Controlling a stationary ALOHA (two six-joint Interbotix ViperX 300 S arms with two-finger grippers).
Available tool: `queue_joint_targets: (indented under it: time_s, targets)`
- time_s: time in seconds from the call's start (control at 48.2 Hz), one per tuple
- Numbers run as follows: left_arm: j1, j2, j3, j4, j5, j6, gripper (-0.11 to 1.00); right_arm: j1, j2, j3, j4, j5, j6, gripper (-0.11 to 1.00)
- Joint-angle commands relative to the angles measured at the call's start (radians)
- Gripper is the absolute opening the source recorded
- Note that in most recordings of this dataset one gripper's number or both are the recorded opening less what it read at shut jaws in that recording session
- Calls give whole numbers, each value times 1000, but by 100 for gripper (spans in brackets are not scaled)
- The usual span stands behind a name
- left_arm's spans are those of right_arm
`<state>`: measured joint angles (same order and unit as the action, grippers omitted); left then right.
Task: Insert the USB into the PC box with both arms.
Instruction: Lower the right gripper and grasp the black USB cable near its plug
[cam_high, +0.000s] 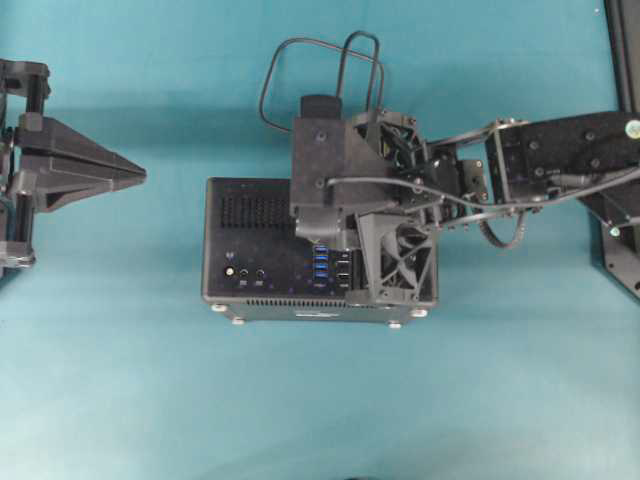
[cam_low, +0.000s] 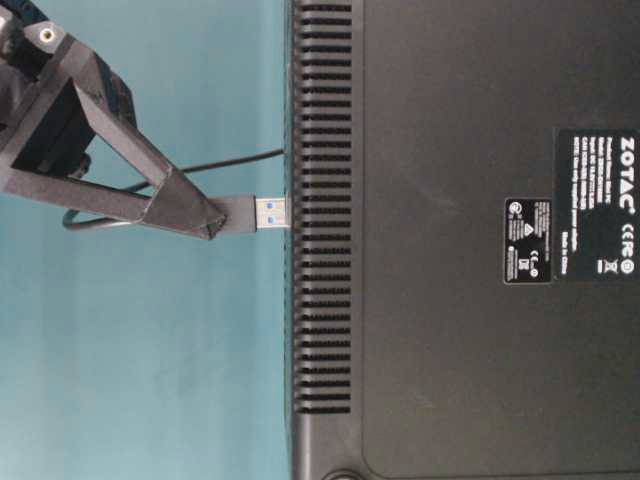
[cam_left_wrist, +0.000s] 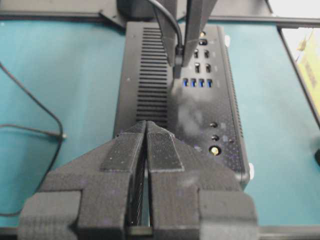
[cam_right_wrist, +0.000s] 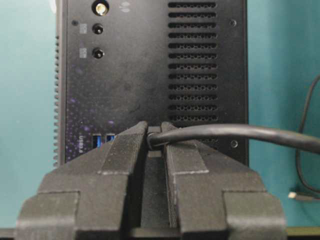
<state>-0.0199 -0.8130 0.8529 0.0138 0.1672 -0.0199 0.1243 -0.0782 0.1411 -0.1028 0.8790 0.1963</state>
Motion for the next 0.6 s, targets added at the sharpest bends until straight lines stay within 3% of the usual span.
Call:
queue_joint_targets:
  time_s: [0.0, 0.581]
  targets:
    - [-2, 0, -20, 3, -6, -2, 0, 5, -6, -20, -3, 3, 5, 10]
    - [-2, 0, -15, 3, -12, -2, 0, 26, -5, 14, -9, 9, 8, 10]
